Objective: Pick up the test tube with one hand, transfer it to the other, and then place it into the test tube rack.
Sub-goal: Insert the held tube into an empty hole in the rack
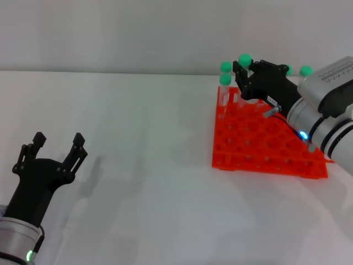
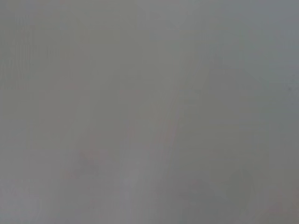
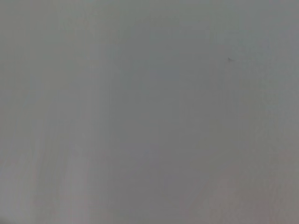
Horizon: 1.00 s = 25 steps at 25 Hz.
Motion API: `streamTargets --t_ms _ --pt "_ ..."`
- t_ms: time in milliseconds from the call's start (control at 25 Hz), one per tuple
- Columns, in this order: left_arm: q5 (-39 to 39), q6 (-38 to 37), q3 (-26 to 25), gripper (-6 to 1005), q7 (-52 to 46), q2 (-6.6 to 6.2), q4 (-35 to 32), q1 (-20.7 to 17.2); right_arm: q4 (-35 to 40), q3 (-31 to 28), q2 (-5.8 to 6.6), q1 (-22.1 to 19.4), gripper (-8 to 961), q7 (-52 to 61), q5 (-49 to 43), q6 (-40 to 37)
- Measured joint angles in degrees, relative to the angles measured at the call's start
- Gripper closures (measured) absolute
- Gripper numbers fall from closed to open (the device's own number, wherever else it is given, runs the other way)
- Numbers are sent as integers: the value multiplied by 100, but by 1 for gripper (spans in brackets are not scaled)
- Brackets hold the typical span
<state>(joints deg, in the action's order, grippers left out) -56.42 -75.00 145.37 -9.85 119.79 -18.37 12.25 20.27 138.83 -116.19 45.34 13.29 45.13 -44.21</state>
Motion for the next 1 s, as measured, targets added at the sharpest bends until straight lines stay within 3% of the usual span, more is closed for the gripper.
streamTargets --t_ms 1000 --pt "-27 -34 0 118 0 0 9 -82 139 101 0 -189 681 -8 31 71"
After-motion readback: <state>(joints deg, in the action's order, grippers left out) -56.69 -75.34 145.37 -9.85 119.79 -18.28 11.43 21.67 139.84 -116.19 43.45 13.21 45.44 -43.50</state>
